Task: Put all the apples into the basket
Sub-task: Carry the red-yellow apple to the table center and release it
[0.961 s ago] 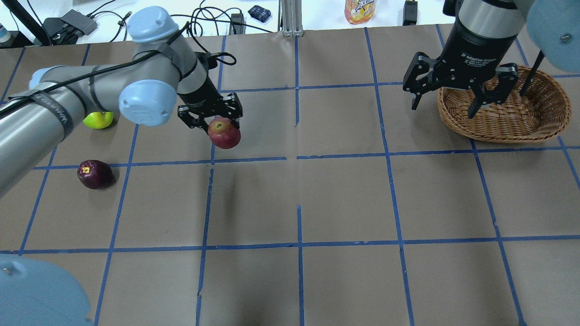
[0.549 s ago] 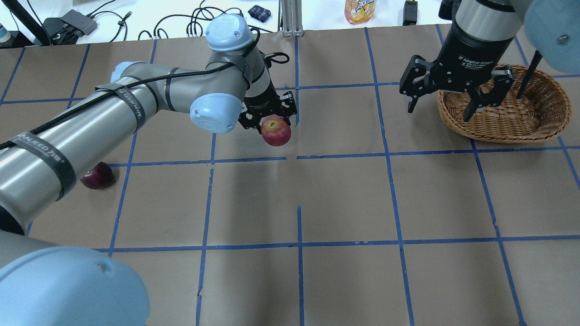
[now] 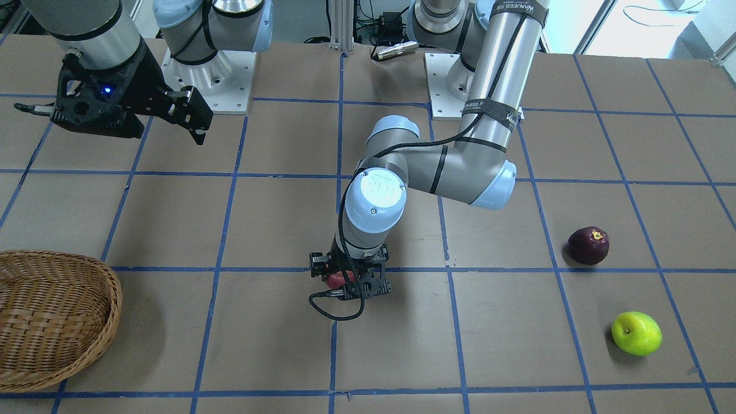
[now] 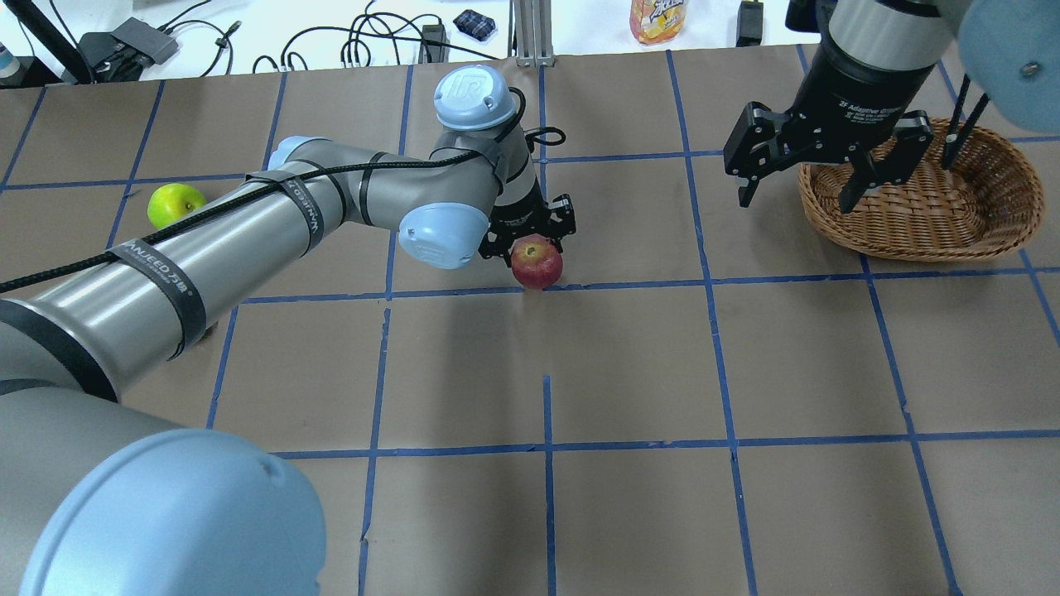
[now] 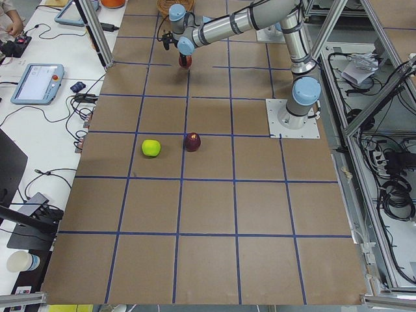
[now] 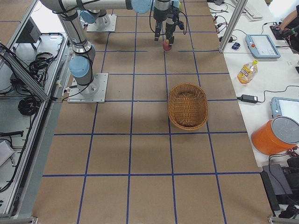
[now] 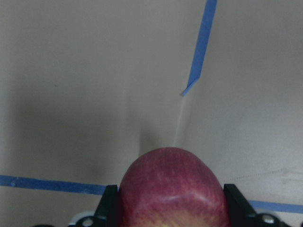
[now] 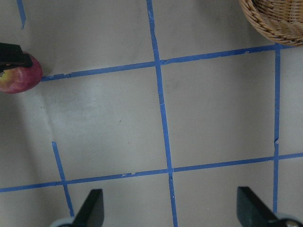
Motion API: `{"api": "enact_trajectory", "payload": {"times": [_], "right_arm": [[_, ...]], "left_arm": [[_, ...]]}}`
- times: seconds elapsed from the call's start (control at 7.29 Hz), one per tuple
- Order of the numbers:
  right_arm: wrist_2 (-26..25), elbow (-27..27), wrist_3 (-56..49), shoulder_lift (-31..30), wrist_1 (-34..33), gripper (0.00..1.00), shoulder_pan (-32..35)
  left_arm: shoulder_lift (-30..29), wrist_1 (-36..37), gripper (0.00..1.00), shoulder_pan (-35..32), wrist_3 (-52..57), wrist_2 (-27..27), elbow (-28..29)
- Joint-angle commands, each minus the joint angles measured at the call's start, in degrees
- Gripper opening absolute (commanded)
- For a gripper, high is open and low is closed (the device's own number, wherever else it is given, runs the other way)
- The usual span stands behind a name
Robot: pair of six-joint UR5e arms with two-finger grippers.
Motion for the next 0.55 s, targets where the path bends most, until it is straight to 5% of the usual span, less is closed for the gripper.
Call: {"api": "enact_trajectory", "payload": {"times": [0.0, 0.27, 0.41], "right_arm": [[0.12, 1.48, 0.33, 1.67, -2.69, 1.00, -0.56], [0.48, 1.92, 2.16, 6.04, -13.79, 1.00, 0.22], [-0.14, 2.01, 3.22, 11.21, -17.96, 1.00, 0.23]], "left_arm": [[-0.43, 0.63, 1.00, -0.45, -0.19, -0.09, 0.37], [4.29, -0.41, 1.00, 2.86, 1.82, -0.27, 3.25], [7.45, -7.38, 1.00, 7.24, 7.58, -0.18, 6.58]]}}
